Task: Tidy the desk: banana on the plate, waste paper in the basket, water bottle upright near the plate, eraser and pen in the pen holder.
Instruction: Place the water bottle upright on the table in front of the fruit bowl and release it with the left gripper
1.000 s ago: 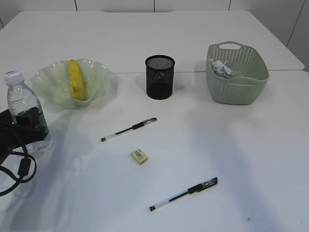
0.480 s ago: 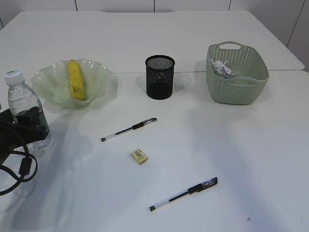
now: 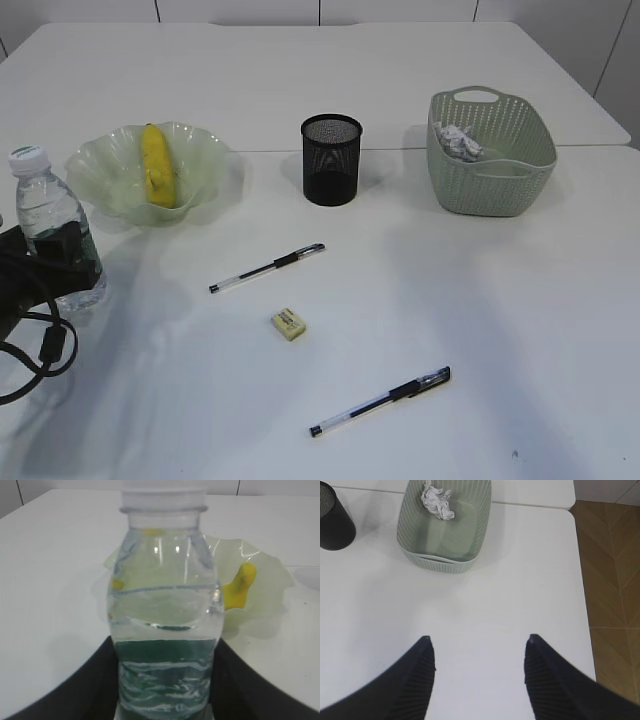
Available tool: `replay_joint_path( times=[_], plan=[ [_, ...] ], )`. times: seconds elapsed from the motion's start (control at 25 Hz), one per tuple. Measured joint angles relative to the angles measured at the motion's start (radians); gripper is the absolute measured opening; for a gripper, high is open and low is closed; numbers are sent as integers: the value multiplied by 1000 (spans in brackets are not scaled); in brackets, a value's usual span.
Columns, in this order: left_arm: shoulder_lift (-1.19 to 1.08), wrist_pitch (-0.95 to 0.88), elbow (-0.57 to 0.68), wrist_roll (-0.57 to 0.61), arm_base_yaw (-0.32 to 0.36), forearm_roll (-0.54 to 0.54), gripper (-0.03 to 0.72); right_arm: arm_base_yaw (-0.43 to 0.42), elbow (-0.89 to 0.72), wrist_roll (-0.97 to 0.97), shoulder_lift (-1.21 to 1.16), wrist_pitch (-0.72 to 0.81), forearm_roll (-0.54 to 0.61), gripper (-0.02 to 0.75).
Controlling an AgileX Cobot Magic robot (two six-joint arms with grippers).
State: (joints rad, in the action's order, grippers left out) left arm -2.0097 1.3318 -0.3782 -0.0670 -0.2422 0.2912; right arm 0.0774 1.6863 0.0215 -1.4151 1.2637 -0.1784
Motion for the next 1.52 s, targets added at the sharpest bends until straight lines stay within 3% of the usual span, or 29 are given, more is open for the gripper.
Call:
replay_joint_path(
  times=[0.96, 1.52],
  plan=[
    [0, 0, 0, 0, 0, 0, 348, 0, 0, -10, 0, 0, -7, 428],
    [-26, 2, -10, 2, 0, -82, 348, 0, 0, -10, 0, 0, -9, 428]
  ],
)
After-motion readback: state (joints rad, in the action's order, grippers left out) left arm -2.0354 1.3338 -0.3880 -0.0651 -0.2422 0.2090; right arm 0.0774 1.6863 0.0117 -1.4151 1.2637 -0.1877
